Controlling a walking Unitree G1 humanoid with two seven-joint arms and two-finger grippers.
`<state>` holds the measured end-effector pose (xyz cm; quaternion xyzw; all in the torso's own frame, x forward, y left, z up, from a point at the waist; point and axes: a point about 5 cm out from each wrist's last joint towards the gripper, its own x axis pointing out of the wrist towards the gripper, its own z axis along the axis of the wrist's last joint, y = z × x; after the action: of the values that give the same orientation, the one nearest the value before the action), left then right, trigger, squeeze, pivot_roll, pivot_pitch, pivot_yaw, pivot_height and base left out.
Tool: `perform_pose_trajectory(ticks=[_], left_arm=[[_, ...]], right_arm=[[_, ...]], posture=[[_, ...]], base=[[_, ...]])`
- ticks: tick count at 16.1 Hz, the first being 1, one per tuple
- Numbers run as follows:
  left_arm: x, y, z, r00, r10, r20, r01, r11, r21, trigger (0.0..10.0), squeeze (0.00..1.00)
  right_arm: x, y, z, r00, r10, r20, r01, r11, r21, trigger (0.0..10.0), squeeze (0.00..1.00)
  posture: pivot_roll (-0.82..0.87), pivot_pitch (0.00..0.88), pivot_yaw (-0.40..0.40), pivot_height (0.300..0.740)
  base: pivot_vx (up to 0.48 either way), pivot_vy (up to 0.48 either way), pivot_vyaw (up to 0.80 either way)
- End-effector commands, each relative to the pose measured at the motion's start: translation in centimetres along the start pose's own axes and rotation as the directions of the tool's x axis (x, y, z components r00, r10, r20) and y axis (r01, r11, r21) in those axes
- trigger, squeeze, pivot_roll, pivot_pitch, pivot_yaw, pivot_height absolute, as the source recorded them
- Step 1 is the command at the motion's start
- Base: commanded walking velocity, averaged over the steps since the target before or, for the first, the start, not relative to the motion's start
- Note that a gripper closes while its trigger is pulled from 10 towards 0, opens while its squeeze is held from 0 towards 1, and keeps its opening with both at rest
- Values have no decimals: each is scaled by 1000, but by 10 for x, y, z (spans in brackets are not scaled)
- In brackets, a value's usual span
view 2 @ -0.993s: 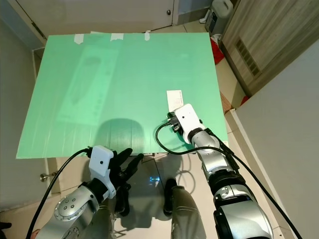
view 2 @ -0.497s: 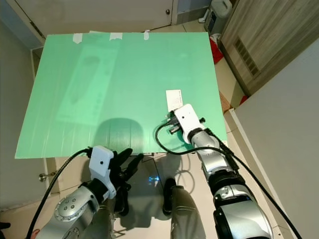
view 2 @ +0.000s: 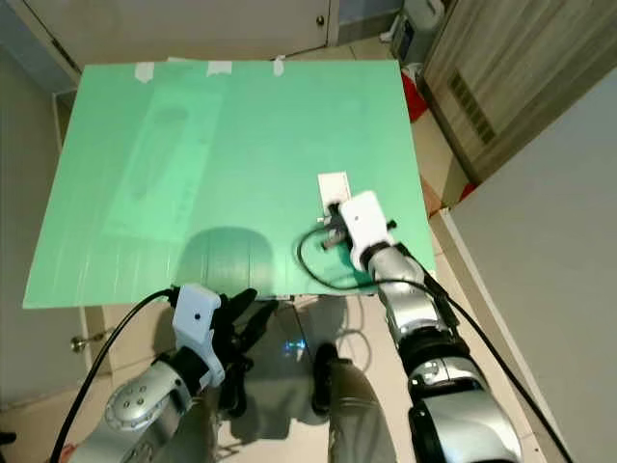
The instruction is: Hang keys on a hook
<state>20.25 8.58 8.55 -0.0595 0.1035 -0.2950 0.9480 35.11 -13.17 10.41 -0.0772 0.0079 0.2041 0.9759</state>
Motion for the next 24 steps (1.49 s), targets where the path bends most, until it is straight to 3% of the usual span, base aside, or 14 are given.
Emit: perform_pose_trajectory(ticks=[1,3,4,5,6,8,10,15,16,17,21,22,23,24], left_arm=[[-4,-4,-5,1000,-7,-21,7,1000,-9,10000,0],[-4,-4,-4,1000,-7,-22,6,1000,-7,10000,0],[-3,-4,-4,1000,-6,-21,6,1000,-8,10000,0],[-3,-4,-4,1000,-6,-22,6,1000,-7,10000,0],[-4,-4,-4,1000,-6,-22,6,1000,-8,10000,0],[-4,-5,-5,1000,-9,-24,8,1000,-10,10000,0],[-5,-5,-5,1000,-10,-26,10,1000,-9,10000,0],[-5,-4,-5,1000,-9,-26,9,1000,-9,10000,0],[-5,-4,-5,1000,-10,-26,9,1000,-10,10000,0],[-5,-5,-4,1000,-11,-25,11,1000,-11,10000,0],[-4,-6,-3,1000,-14,-20,13,1000,-10,10000,0],[-4,-6,-3,1000,-14,-20,14,1000,-9,10000,0],[-4,-6,-3,1000,-14,-20,13,1000,-9,10000,0],[-4,-6,-3,1000,-13,-19,13,1000,-10,10000,0]], right_arm=[[-2,0,2,999,12,31,-15,991,133,0,0],[-3,-1,7,998,24,56,-34,983,179,0,0],[-6,-3,3,1000,29,10,-29,999,41,0,0],[-9,-10,-5,998,-19,-65,8,986,-164,10000,0],[-11,-16,-9,992,-57,-110,32,975,-221,10000,1000],[-11,-19,-12,986,-89,-141,64,983,-171,10000,1000],[-8,-9,-11,990,-37,-136,31,999,-43,10000,1000],[-10,11,-18,988,48,-144,-57,997,-60,10000,1000],[-9,10,-21,985,10,-172,-34,990,-138,10000,1000],[-9,7,-24,982,-26,-189,-5,986,-167,10000,0],[-4,13,-22,982,-46,-183,22,991,-132,10000,0],[-3,16,-24,982,-36,-186,18,995,-98,10000,800],[-3,19,-24,983,-15,-185,0,997,-82,10000,1000],[-2,20,-24,983,-27,-183,13,997,-81,10000,1000]], posture=[[124,397,-19,740],[123,398,-19,740],[123,398,-19,740],[123,398,-19,740],[119,403,-19,740],[118,405,-17,740],[119,407,-15,740],[120,406,-16,740],[120,410,-15,740],[120,410,-15,740],[120,411,-16,740],[120,411,-17,740],[121,413,-17,740],[123,414,-18,740]], base=[[0,0,0],[0,0,0],[0,0,0],[0,0,0],[0,0,0],[0,0,0],[0,0,0],[0,0,0],[0,0,0],[0,0,0],[0,0,0],[0,0,0],[0,0,0],[0,0,0]])
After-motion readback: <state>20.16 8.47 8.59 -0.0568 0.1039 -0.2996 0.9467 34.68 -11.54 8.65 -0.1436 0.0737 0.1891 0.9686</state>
